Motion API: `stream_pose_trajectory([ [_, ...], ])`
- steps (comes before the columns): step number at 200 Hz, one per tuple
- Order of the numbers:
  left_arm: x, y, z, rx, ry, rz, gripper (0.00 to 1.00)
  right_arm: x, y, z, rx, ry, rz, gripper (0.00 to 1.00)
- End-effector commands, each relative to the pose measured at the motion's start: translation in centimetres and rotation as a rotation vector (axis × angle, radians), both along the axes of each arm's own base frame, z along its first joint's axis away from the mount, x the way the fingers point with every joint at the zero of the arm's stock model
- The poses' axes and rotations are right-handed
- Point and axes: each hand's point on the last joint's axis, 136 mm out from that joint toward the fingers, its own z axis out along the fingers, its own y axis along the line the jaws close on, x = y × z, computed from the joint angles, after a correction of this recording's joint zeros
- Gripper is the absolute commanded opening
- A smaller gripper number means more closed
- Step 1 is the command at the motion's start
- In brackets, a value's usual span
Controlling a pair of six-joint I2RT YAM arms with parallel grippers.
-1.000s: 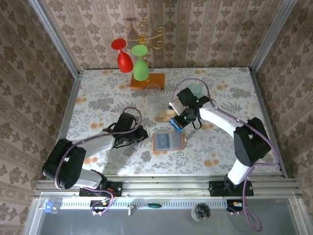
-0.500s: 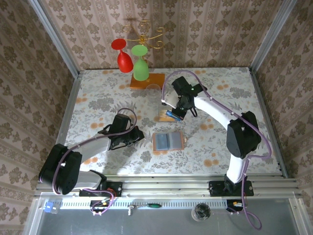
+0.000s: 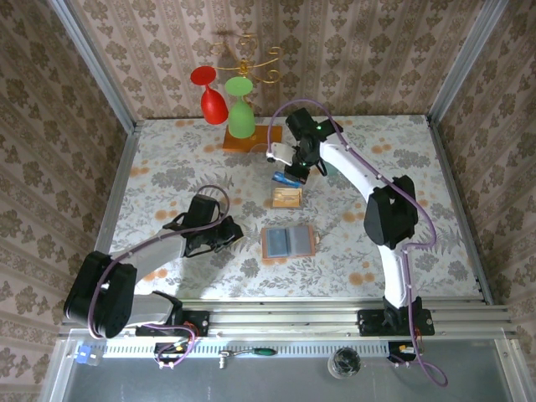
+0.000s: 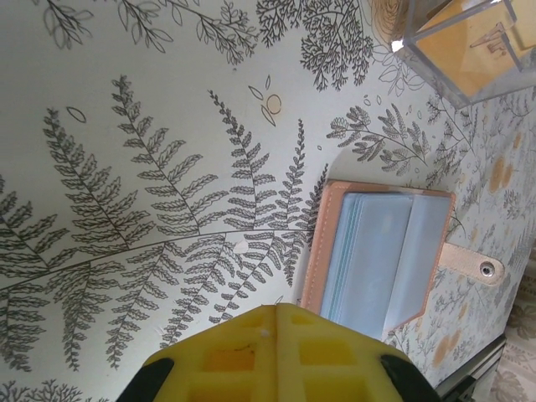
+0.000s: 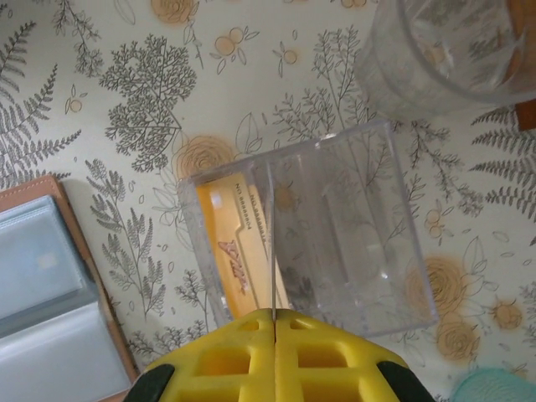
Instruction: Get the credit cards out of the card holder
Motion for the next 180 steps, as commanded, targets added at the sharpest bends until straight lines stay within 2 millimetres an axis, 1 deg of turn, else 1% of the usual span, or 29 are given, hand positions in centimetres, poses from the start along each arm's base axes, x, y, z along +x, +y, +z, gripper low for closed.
stream_pose_trajectory([
  [1,0.1,0.0,1.1,-0.002,-0.016,-0.02,0.07,-0.2,0.0,-0.3,-0.001,0.043,0.036,0.0],
  [49,0.1,-0.1,1.4,-0.001,-0.01,-0.023,0.07,1.5,0.1,-0.5,-0.004,0.048,0.038,0.0],
  [69,0.0,-0.1,1.5,-0.002,-0.005,-0.026,0.07,1.8,0.1,-0.6,-0.011,0.052,0.054,0.0],
  [86,-0.2,0.1,1.4,-0.003,0.0,-0.015,0.07,1.7,0.1,-0.9,-0.021,0.067,0.083,0.0],
  [126,-0.4,0.3,1.3,0.004,0.007,-0.01,0.07,2.1,-0.1,-1.9,-0.044,0.084,0.113,0.0],
  [180,-0.5,0.2,1.7,0.019,0.022,-0.027,0.07,1.3,-0.5,-3.5,-0.049,0.154,0.16,0.0],
])
